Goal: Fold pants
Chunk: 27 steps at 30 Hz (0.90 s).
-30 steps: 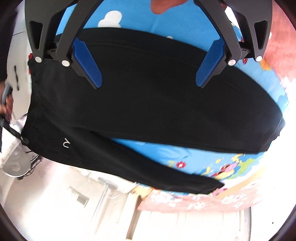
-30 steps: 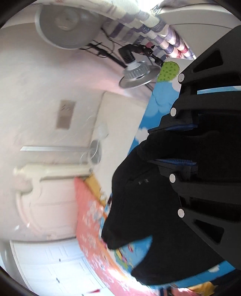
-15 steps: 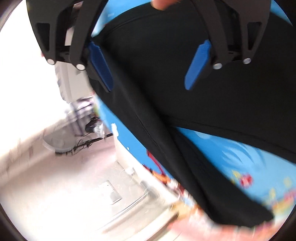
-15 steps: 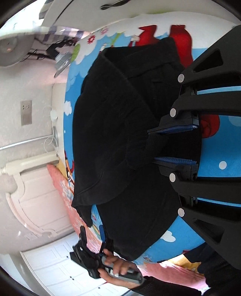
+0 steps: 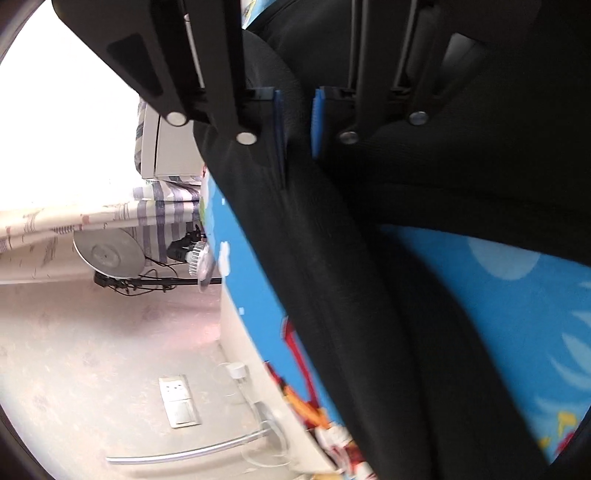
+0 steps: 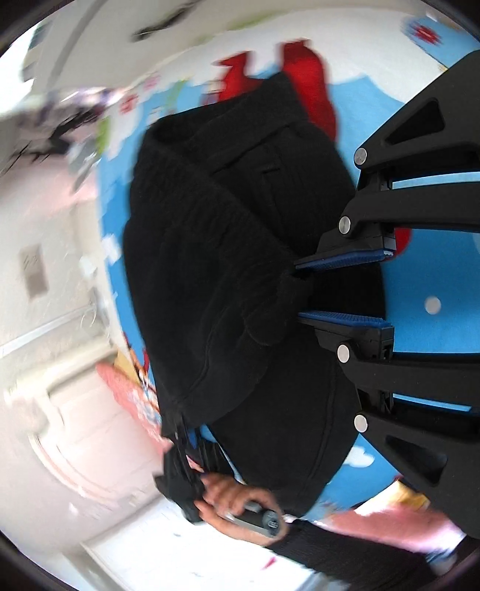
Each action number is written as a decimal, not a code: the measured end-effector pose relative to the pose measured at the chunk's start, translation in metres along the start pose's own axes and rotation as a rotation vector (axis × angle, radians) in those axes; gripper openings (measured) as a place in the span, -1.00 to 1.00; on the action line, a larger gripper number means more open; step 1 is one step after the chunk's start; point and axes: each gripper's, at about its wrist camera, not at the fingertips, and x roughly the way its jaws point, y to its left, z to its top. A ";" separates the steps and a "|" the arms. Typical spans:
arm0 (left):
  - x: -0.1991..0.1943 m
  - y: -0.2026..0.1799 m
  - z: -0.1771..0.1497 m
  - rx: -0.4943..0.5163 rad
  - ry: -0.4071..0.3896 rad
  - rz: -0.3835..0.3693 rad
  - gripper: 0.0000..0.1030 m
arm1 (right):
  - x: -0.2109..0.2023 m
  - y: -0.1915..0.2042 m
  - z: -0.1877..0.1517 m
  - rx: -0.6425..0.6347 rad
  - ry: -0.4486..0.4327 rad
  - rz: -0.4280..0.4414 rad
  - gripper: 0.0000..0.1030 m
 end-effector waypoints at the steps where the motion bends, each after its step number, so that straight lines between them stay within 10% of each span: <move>1: -0.005 -0.003 -0.002 0.001 -0.004 -0.013 -0.83 | 0.001 -0.003 -0.002 0.042 0.019 0.014 -0.49; 6: -0.026 -0.009 -0.008 0.033 -0.017 -0.028 -0.83 | -0.007 -0.014 -0.010 0.258 0.042 0.156 -0.20; 8: -0.027 -0.008 -0.009 0.037 -0.017 -0.024 -0.83 | -0.009 -0.015 -0.012 0.332 0.043 0.199 0.54; 16: -0.026 -0.006 -0.008 0.033 -0.019 -0.029 -0.83 | 0.018 -0.018 -0.004 0.561 0.060 0.304 0.30; 27: -0.028 -0.010 -0.009 0.056 -0.022 -0.020 -0.83 | 0.035 -0.026 -0.008 0.739 -0.013 0.227 0.19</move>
